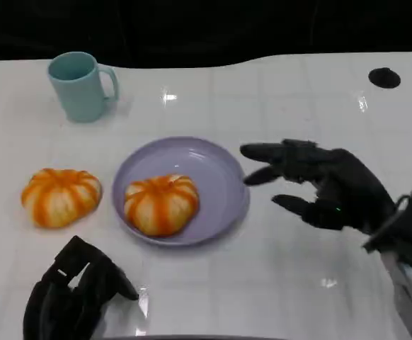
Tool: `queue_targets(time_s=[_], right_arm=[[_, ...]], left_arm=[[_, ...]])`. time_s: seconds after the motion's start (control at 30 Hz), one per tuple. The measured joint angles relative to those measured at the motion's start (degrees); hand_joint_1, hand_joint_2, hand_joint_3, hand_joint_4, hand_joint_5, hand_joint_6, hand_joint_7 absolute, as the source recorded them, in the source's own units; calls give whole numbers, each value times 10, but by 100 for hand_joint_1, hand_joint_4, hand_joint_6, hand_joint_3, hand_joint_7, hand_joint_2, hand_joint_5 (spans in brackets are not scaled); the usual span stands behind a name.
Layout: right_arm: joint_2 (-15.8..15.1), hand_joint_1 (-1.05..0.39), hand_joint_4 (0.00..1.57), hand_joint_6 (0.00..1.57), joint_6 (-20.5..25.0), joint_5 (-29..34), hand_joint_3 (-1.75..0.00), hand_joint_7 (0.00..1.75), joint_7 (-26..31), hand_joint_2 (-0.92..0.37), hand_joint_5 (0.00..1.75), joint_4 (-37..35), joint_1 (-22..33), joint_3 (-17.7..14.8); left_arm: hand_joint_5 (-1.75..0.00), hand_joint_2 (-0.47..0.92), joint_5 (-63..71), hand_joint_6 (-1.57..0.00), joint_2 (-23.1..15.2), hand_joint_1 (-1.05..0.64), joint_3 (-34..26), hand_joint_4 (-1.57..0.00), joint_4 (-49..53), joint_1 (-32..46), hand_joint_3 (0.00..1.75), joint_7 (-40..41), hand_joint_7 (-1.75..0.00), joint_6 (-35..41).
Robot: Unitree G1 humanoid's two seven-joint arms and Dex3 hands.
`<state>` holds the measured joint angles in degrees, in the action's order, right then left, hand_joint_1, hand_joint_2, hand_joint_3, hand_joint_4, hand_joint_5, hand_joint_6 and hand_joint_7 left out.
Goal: Grasp the bread from the table and place it into the plate.
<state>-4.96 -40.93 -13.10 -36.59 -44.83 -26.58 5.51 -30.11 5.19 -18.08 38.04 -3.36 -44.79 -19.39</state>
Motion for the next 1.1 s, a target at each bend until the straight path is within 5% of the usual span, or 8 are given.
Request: queue_targets(time_s=[0.27, 0.5, 0.77, 1.1], right_arm=[[-5, -50, 40, 42, 140, -106, -40, 133, -72, -92, 172, 135, 110, -52], [9, -53, 62, 44, 246, -148, -47, 171, -76, -92, 175, 212, 182, -73], [11, -47, 76, 50, 337, -172, -53, 175, -76, -92, 175, 259, 219, -86], [15, -46, 70, 47, 447, -194, -48, 175, -77, -92, 175, 299, 250, -95]], left_arm=[[-175, 92, -2, -48, 2, -59, 1, -65, -12, 4, 27, 3, -158, 8], [-175, 92, -2, -48, 3, -58, 0, -65, -16, 7, 28, 3, -157, 8], [-175, 92, -4, -49, 2, -59, -1, -64, -17, 7, 26, 3, -155, 24], [-175, 92, -5, -48, -5, -60, -3, -64, -20, 7, 24, 3, -159, 30]])
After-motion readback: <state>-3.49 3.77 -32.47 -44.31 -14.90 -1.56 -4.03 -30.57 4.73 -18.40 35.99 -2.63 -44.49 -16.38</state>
